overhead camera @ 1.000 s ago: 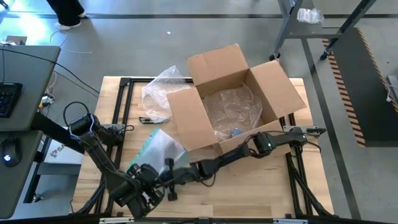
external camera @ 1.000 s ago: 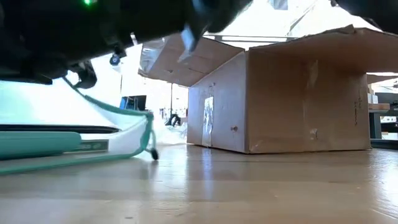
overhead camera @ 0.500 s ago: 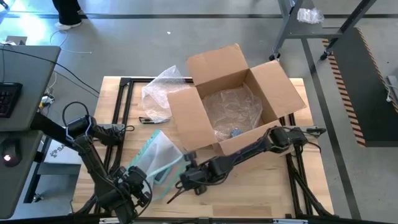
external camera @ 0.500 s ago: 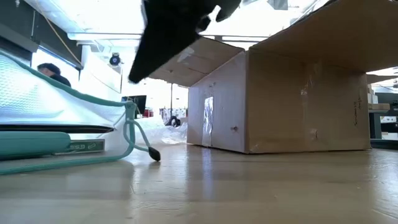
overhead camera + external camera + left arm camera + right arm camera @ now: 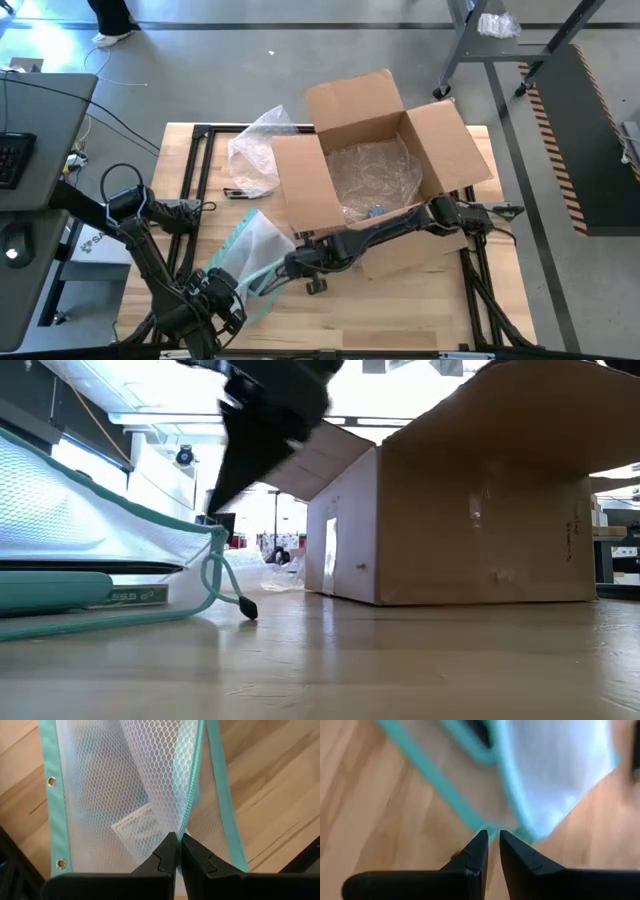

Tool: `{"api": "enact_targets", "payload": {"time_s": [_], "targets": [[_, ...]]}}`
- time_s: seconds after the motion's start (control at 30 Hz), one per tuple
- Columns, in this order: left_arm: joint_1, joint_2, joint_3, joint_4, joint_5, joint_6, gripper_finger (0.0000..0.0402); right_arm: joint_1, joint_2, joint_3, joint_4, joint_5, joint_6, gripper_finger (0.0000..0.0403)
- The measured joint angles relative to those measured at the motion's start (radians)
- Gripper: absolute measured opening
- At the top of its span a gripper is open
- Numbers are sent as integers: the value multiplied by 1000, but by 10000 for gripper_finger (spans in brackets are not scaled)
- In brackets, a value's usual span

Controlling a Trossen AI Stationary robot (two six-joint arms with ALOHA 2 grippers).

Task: Unpack boxes
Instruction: Put the blue scented candle into the white zip bag

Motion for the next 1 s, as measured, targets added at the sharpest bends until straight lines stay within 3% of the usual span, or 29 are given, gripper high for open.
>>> {"api": "enact_targets", "payload": {"time_s": [0.1, 0.17, 0.3, 0.47, 0.63, 0.73, 0.87, 1.0], "targets": [[0, 0, 0, 0, -14, 0, 0, -3, 0, 0, 108, -5, -145, 33], [1, 0, 0, 0, -22, 0, 0, -4, 0, 1, 158, 35, -151, 33], [1, 0, 0, 3, -25, 1, 0, -6, -1, 37, 84, 118, -153, 47], [2, 0, 0, 3, -26, 2, 0, 3, -1, 71, -43, 236, -147, 134], [2, 0, 0, 6, -26, 1, 0, -7, 5, 25, -67, 114, -38, 241], [2, 1, 0, 7, -27, -5, 0, -14, 7, -55, 7, 149, 50, 280], [2, 1, 0, 16, -29, -5, 0, -25, 7, -147, 165, 185, 88, 284], [2, 1, 0, 25, -32, -5, 0, -38, 9, -219, 310, 171, 133, 235]]}}
